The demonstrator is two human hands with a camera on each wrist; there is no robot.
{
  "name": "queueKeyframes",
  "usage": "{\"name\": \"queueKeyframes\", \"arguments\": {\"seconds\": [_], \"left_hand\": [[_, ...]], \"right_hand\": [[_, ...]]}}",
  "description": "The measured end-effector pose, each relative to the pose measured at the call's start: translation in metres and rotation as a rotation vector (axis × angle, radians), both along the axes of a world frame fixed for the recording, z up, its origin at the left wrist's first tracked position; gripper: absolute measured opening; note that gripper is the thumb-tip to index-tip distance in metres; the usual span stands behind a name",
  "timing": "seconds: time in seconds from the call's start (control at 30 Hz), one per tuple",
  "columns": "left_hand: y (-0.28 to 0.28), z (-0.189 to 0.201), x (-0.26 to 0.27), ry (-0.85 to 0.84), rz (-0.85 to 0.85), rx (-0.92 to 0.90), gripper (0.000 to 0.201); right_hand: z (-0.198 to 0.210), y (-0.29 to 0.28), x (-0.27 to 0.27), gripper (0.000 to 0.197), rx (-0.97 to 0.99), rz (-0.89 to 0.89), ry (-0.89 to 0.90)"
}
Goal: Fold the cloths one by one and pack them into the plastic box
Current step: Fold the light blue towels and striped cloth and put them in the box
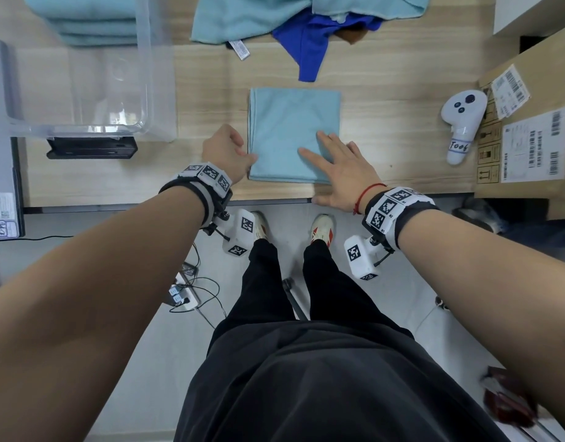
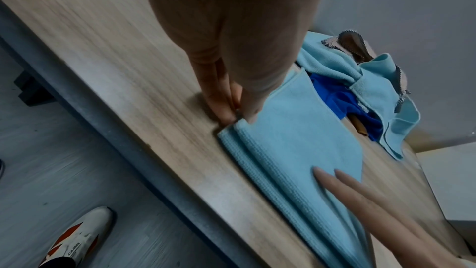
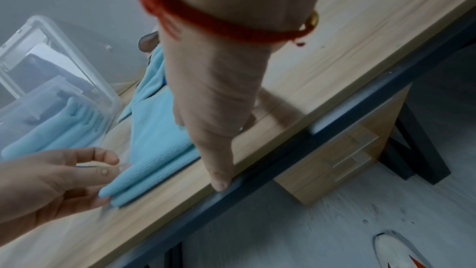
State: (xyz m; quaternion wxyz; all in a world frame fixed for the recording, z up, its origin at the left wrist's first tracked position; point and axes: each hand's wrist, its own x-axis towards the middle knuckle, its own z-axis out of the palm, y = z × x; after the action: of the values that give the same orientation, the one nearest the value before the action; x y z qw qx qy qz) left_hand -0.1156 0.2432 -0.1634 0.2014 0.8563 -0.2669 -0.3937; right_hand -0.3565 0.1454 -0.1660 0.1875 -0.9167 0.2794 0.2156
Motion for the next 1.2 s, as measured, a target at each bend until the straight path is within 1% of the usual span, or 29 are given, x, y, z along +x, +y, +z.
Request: {"name": "queueKeyframes", "arguments": {"seconds": [0.13, 0.2, 0.27, 0.3, 0.37, 0.4, 0.43, 0.5, 0.57, 0.67, 0.7, 0.73, 0.83, 0.9, 0.93, 1.03, 1.1, 1.13, 1.17, 1.2], "left_hand": [[-0.005, 0.009, -0.009, 0.162, 0.022, 0.078, 0.034], [-0.006, 0.012, -0.013, 0.264, 0.015, 0.135, 0.034], [-0.004, 0.012, -0.015, 0.325, -0.032, 0.178, 0.035], [-0.003, 0.012, -0.015, 0.305, -0.082, 0.187, 0.035], [-0.004, 0.011, -0.017, 0.143, -0.258, 0.164, 0.036], [-0.004, 0.012, -0.018, 0.062, -0.352, 0.125, 0.035], [-0.006, 0.013, -0.02, 0.024, -0.422, 0.073, 0.032], [-0.009, 0.016, -0.026, 0.049, -0.511, -0.024, 0.026], [-0.012, 0.019, -0.03, 0.084, -0.56, -0.081, 0.024], [-0.015, 0.021, -0.032, 0.101, -0.618, -0.056, 0.016], [-0.015, 0.021, -0.031, 0.11, -0.632, -0.027, 0.024], [-0.014, 0.022, -0.03, 0.123, -0.642, 0.003, 0.037], [-0.014, 0.028, -0.029, 0.184, -0.644, 0.064, 0.068], [-0.015, 0.031, -0.025, 0.231, -0.648, 0.091, 0.084], [-0.016, 0.032, -0.023, 0.228, -0.668, 0.114, 0.088], [-0.018, 0.035, -0.014, 0.147, -0.771, 0.192, 0.097], [-0.018, 0.035, -0.011, 0.118, -0.782, 0.22, 0.102], [-0.018, 0.033, -0.009, 0.125, -0.76, 0.212, 0.101], [-0.017, 0.03, -0.006, 0.155, -0.725, 0.19, 0.094], [-0.016, 0.026, -0.003, 0.199, -0.682, 0.158, 0.081]], "right_hand": [[0.008, 0.006, 0.003, 0.102, -0.056, -0.005, -0.03], [0.01, 0.01, 0.002, 0.094, -0.094, -0.014, -0.03], [0.01, 0.013, 0.001, 0.085, -0.118, -0.029, -0.029], [0.01, 0.015, 0.0, 0.081, -0.121, -0.039, -0.031], [0.009, 0.017, -0.003, 0.071, -0.116, -0.053, -0.049], [0.009, 0.019, -0.005, 0.065, -0.112, -0.06, -0.062], [0.01, 0.021, -0.006, 0.059, -0.108, -0.066, -0.074], [0.012, 0.024, -0.008, 0.051, -0.097, -0.069, -0.076], [0.013, 0.026, -0.01, 0.044, -0.081, -0.063, -0.065], [0.014, 0.026, -0.012, 0.028, -0.086, -0.066, -0.102], [0.015, 0.024, -0.012, 0.025, -0.09, -0.075, -0.115], [0.016, 0.022, -0.011, 0.024, -0.092, -0.083, -0.124], [0.024, 0.014, -0.006, 0.024, -0.077, -0.13, -0.135], [0.03, 0.007, -0.002, 0.024, -0.03, -0.215, -0.123], [0.031, 0.002, 0.0, 0.023, 0.005, -0.266, -0.115], [0.035, -0.012, 0.007, 0.023, 0.091, -0.375, -0.122], [0.037, -0.021, 0.009, 0.019, 0.151, -0.452, -0.131], [0.037, -0.026, 0.01, 0.018, 0.18, -0.486, -0.132], [0.037, -0.029, 0.012, 0.017, 0.204, -0.512, -0.13], [0.037, -0.032, 0.013, 0.018, 0.226, -0.533, -0.129]]}}
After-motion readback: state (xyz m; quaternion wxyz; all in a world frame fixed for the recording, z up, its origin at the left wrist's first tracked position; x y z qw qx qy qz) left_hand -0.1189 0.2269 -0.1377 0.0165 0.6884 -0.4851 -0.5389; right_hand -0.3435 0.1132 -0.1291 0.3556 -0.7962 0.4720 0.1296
